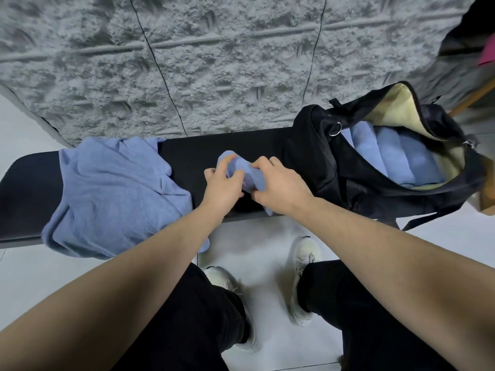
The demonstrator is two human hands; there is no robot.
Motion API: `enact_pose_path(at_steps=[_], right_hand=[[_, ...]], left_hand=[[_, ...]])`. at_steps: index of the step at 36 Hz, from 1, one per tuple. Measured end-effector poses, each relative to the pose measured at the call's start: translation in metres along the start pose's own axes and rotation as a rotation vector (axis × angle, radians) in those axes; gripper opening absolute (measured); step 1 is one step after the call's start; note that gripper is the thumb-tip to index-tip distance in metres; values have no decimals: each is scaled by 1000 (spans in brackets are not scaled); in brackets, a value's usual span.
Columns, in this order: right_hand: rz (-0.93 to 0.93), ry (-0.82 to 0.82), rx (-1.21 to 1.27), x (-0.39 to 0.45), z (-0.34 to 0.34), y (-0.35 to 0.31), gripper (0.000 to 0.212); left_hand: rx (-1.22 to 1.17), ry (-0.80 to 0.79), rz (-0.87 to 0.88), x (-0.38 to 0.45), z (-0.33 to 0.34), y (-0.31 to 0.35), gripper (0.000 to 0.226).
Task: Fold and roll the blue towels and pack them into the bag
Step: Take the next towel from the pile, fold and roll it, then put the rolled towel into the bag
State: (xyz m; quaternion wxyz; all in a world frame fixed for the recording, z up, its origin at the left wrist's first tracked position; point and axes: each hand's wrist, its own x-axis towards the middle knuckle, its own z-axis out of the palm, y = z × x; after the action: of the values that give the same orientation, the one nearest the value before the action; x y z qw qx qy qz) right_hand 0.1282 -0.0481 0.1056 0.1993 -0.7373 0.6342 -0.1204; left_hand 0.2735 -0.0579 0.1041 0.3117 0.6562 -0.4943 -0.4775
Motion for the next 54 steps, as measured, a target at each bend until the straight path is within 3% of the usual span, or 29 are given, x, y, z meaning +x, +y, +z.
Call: enact_pose_path(at_steps=[3,6,9,18,23,28,36,38,42,46,49,52,54], right_hand=[[36,-15,77,-6,-8,-4,51],[76,-44,113,-14,-18,-4,49],[85,-65,157,-25,-27,-2,46],[135,-79,294,-53,-64,12,40],[193,-63,246,-64,-99,22,39],[206,-69,314,-74,-132,30,30],[366,-183,450,-88,-168,60,65],[401,-152,456,-87,-175,68,55],[477,-16,561,-75,-184,86,9],[562,-44,702,-73,-194,109,30],[537,-83,658,-73,-197,127,52],[548,-103,672,-73,-200,141,34],[578,-147,716,-73,-203,148,34]], left_hand=[[-273,-6,-106,-10,8,11,46],[-429,-39,-179,-17,18,14,69],[-533,-48,-228,-28,29,21,69],[-528,-17,-259,-53,53,57,76],[-497,-11,-194,-66,69,76,53],[-534,-36,-157,-76,84,96,53],[-528,-137,-87,-83,124,124,54],[-543,-166,-118,-83,138,133,55],[-520,-214,-153,-78,165,147,61],[-506,-232,-200,-70,189,157,57],[-445,-280,-203,-65,203,161,49],[-427,-314,-225,-58,212,166,48],[-453,-320,-268,-51,218,168,45]])
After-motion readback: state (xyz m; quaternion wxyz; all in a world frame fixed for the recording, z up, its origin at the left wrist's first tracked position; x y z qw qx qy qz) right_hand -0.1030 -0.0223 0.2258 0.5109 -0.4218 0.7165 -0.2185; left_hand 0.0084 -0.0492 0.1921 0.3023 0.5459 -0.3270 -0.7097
